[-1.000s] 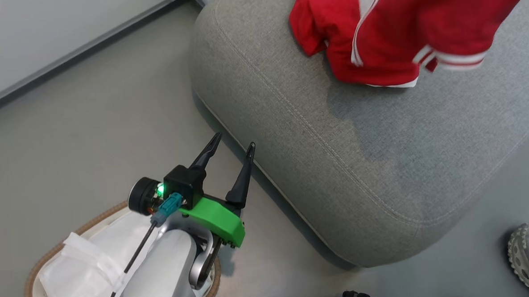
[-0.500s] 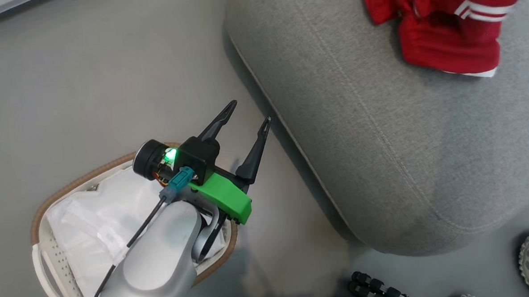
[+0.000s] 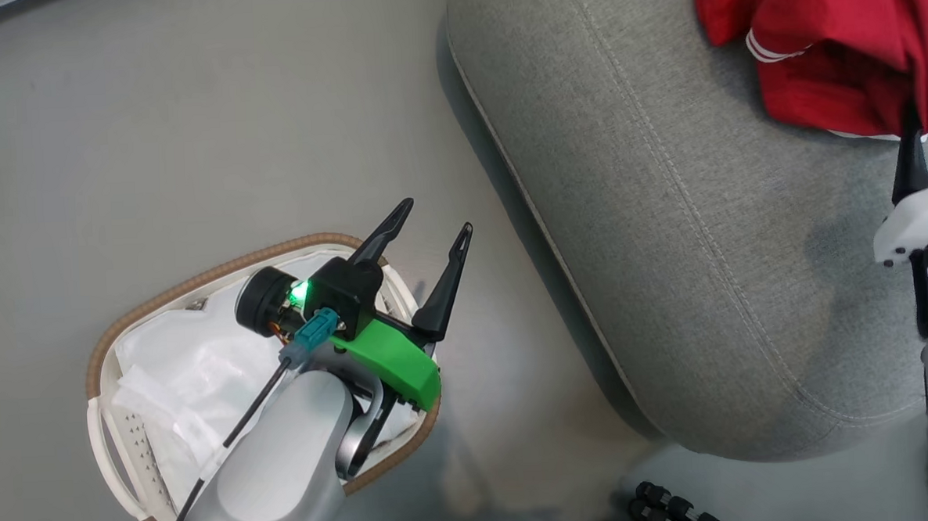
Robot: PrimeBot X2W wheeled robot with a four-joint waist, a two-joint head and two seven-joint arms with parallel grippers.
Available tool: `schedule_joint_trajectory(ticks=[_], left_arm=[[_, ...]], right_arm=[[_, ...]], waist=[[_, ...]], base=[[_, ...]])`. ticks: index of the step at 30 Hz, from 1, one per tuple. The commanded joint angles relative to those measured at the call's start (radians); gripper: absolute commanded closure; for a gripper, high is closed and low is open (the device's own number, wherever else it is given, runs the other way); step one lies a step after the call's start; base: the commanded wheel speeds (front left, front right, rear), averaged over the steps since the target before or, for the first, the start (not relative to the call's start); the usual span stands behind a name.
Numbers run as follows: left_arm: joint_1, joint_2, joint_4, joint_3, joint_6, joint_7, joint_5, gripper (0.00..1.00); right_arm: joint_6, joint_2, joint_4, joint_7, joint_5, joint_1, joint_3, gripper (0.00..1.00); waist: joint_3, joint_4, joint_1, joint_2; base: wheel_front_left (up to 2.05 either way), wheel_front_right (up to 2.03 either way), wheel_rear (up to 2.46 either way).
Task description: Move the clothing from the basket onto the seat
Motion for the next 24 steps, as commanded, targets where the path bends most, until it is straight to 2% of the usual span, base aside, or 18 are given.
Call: schedule_joint_trajectory(ticks=[1, 7, 13, 17, 24], left_arm=[[0.021, -0.002, 0.001, 0.005, -0.004, 0.0, -0.002, 0.0], [0.07, -0.013, 0.0, 0.026, -0.004, -0.001, -0.006, 0.0], [0.131, -0.03, -0.01, 0.066, -0.004, -0.001, 0.005, 0.0], [0.168, -0.039, -0.017, 0.104, -0.004, -0.001, 0.018, 0.0], [0.237, -0.058, -0.04, 0.233, -0.001, -0.001, 0.066, 0.0]], right_arm=[[-0.001, 0.001, -0.017, 0.0, 0.016, 0.038, -0.005, 0.0], [-0.001, 0.015, -0.109, 0.0, 0.074, 0.158, 0.022, 0.0], [-0.001, 0.033, -0.228, 0.0, 0.129, 0.235, 0.076, 0.0], [-0.001, 0.05, -0.297, 0.0, 0.157, 0.262, 0.127, 0.0], [-0.001, 0.095, -0.404, 0.0, 0.2, 0.293, 0.227, 0.0]], waist=[[-0.051, -0.035, -0.0001, -0.0001], [-0.139, -0.064, -0.0001, -0.0001], [-0.225, -0.062, -0.0001, -0.0001], [-0.263, -0.043, -0.0001, -0.0001], [-0.316, 0.037, -0.0001, -0.0001]], base=[[0.0, 0.0, 0.0], [0.0, 0.0, 0.0], [0.0, 0.0, 0.0], [0.0, 0.0, 0.0], [0.0, 0.0, 0.0]])
